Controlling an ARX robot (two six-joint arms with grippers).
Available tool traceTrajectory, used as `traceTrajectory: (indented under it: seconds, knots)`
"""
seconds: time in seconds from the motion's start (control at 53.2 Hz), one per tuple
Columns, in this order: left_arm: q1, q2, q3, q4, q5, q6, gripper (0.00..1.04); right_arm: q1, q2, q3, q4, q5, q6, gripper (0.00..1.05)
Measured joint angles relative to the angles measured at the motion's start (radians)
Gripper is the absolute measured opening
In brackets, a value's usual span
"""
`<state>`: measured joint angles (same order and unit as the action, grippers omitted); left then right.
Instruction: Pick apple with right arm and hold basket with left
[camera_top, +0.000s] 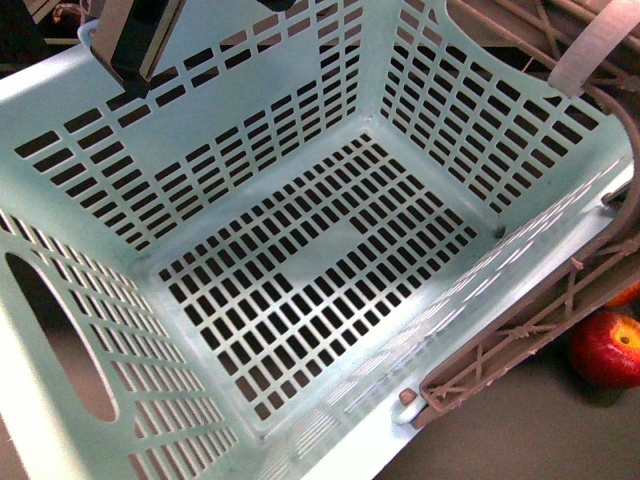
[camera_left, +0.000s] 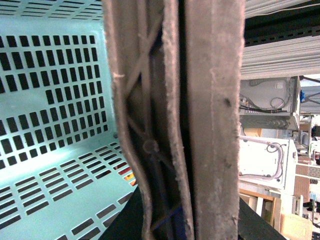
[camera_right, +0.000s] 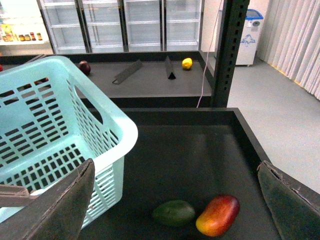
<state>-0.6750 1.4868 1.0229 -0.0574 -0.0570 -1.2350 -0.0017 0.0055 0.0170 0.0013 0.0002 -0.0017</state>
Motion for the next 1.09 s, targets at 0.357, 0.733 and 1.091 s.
traceTrajectory:
  seconds: [0.357,0.733,1.091]
  knots:
    - [0.000,0.000,0.000,0.001,0.004,0.002,0.17,-0.214,0.449,0.124,-0.225,-0.150,-0.026,0.96]
    - [0.000,0.000,0.000,0.001,0.001,0.008,0.17,-0.248,1.563,0.251,0.503,-0.119,-0.260,0.96]
    - [0.000,0.000,0.000,0.001,-0.002,0.008,0.17,-0.231,2.070,0.524,0.472,-0.011,-0.277,0.96]
